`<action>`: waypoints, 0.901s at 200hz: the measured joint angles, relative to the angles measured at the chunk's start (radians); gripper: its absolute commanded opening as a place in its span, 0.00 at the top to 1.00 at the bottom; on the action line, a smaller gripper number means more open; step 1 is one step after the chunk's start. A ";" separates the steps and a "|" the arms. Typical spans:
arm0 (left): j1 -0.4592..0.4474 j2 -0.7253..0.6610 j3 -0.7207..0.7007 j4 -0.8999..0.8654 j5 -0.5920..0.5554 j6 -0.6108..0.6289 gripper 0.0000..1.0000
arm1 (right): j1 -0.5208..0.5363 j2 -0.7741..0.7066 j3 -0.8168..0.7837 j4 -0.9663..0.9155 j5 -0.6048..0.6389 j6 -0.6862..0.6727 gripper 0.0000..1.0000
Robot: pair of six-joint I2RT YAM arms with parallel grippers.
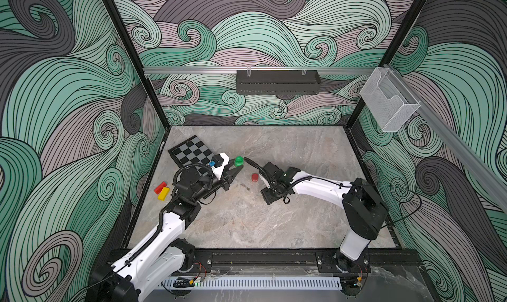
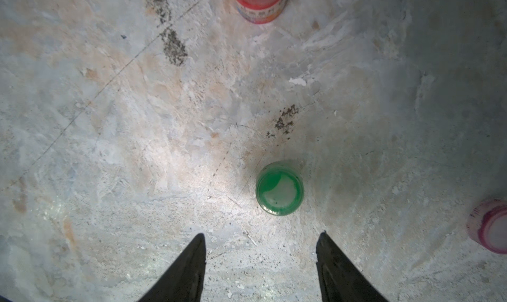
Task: Close the paint jar lid
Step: Pick up the lid from the center of the board.
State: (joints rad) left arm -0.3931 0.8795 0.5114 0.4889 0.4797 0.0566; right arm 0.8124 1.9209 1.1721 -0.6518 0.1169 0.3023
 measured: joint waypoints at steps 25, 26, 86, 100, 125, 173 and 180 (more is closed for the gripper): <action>0.000 0.000 0.000 -0.001 0.000 0.000 0.79 | -0.005 0.025 0.013 -0.005 0.005 0.005 0.41; 0.000 0.000 0.000 -0.001 0.000 0.000 0.79 | -0.005 0.026 0.013 -0.005 0.006 0.004 0.42; 0.000 0.000 0.000 -0.004 0.000 0.000 0.79 | -0.021 0.084 0.045 -0.012 0.005 0.016 0.48; 0.000 0.000 0.000 -0.004 0.000 0.000 0.79 | -0.022 0.089 0.045 -0.015 0.005 0.016 0.49; 0.000 0.000 0.000 -0.004 0.000 0.000 0.79 | -0.023 0.091 0.045 -0.019 0.005 0.019 0.50; 0.000 -0.001 0.000 -0.004 0.000 0.000 0.79 | -0.026 0.107 0.060 -0.025 0.005 0.019 0.52; 0.000 -0.001 0.000 -0.004 0.000 0.000 0.79 | -0.027 0.108 0.061 -0.025 0.005 0.019 0.52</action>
State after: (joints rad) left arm -0.3931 0.8787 0.5114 0.4847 0.4801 0.0570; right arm 0.7856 2.0293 1.2331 -0.6769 0.1219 0.3214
